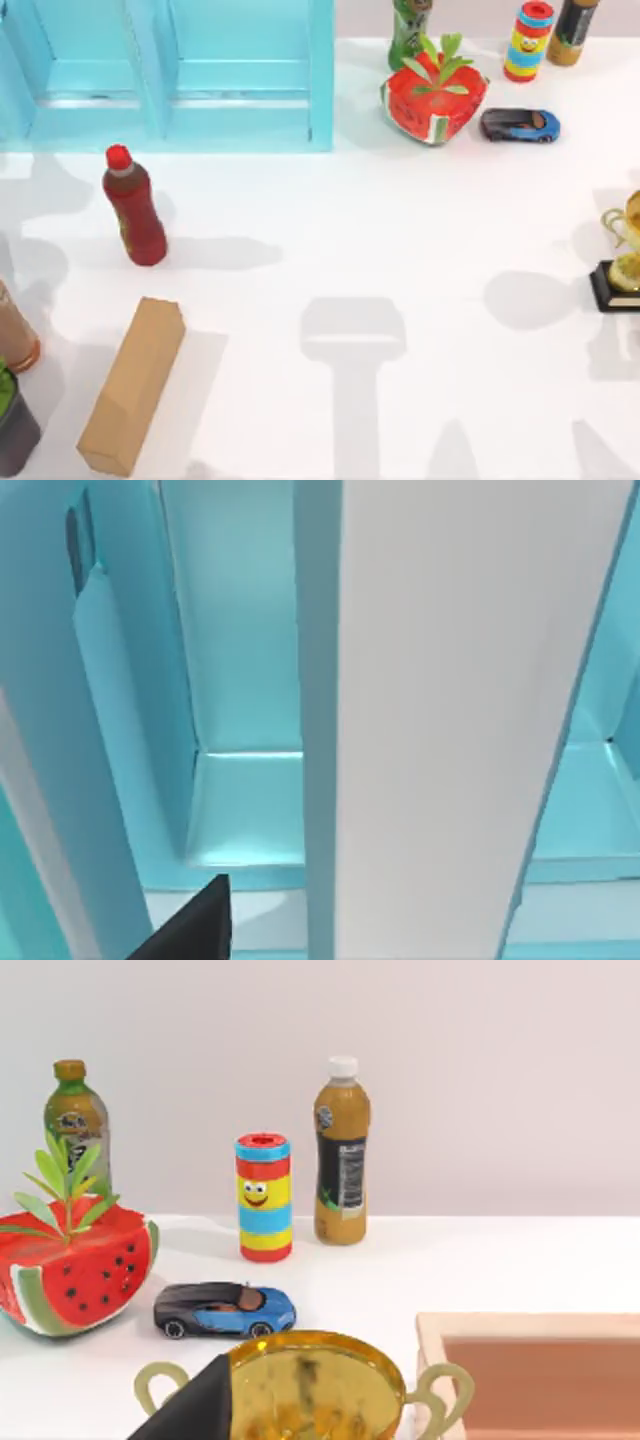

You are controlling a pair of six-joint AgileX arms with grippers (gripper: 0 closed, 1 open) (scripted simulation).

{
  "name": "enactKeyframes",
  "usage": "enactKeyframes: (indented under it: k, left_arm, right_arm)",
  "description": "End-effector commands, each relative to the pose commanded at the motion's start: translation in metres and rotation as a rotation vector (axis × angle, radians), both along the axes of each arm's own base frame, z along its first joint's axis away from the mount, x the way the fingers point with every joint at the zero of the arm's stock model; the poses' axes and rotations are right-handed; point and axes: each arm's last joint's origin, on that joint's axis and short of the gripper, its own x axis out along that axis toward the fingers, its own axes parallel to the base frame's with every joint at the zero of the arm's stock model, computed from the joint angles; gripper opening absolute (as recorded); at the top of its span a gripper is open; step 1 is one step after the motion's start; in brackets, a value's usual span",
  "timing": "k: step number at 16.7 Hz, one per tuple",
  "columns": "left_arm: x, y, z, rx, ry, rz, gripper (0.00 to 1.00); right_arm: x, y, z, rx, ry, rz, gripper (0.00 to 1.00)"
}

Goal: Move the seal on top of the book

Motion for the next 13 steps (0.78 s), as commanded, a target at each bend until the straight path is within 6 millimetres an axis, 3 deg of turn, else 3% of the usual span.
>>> enactKeyframes:
  k: [4, 6, 11, 13]
  left_arm:
    - [0.040, 0.008, -0.012, 0.003, -0.007, 0.001, 1.00]
    - [0.050, 0.012, -0.020, 0.001, -0.002, 0.001, 1.00]
    - [0.053, 0.013, -0.023, 0.000, 0.000, 0.001, 1.00]
    - [0.053, 0.013, -0.023, 0.000, 0.000, 0.001, 0.85]
  right_arm:
    - [0.000, 0.000, 0.000, 0.000, 0.000, 0.000, 1.00]
    - [0.000, 0.000, 0.000, 0.000, 0.000, 0.000, 1.00]
    - [0.000, 0.000, 0.000, 0.000, 0.000, 0.000, 1.00]
    - [0.000, 0.000, 0.000, 0.000, 0.000, 0.000, 1.00]
